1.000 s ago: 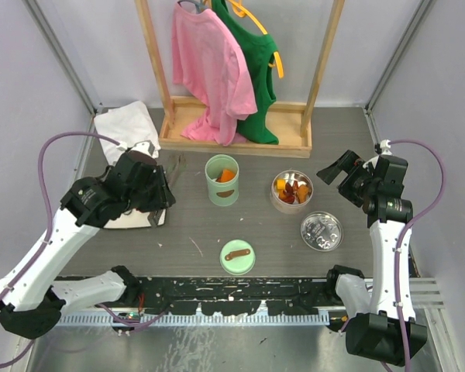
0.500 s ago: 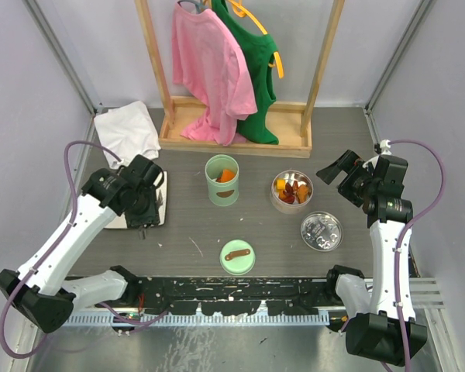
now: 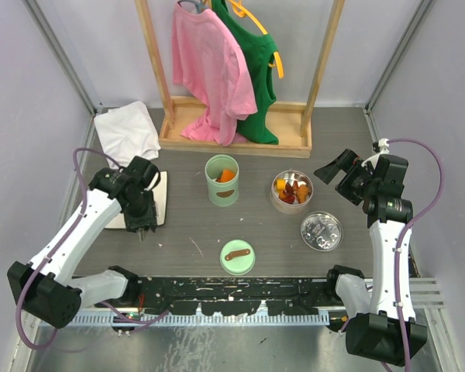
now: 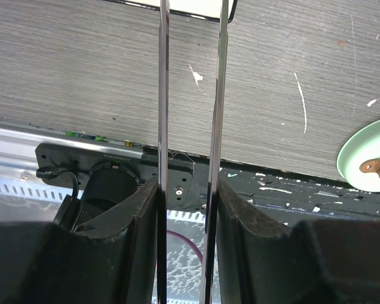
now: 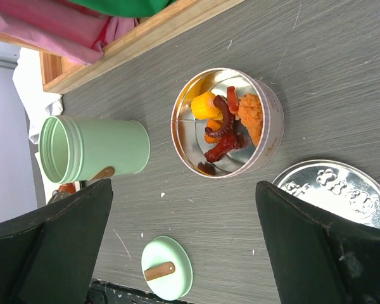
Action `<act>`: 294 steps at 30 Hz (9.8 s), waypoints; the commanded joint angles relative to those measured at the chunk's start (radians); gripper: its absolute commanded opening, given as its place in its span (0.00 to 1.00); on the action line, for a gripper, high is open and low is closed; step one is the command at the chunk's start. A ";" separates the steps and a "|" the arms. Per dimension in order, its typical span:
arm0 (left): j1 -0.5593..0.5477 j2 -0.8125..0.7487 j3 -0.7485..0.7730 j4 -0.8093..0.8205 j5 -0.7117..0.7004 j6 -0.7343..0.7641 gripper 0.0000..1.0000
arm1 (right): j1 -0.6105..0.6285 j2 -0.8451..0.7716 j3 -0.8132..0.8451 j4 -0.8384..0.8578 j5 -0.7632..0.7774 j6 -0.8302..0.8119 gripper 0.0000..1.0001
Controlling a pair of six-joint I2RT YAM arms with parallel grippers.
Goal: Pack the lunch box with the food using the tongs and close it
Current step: Pick up the fake food from the plate, then place the fake food in the packing box, then pick up the fake food from the plate, then place the fake food in the packing box.
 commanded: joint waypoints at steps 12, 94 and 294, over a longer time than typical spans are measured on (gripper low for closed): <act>0.107 0.030 -0.030 0.113 0.034 0.080 0.35 | -0.003 -0.023 0.026 0.052 -0.009 -0.014 1.00; -0.563 0.404 0.547 0.498 0.175 -0.080 0.11 | -0.003 -0.036 0.050 0.010 0.079 -0.018 1.00; -0.608 0.633 0.698 0.581 0.136 -0.009 0.16 | -0.002 -0.048 0.081 -0.031 0.150 -0.042 1.00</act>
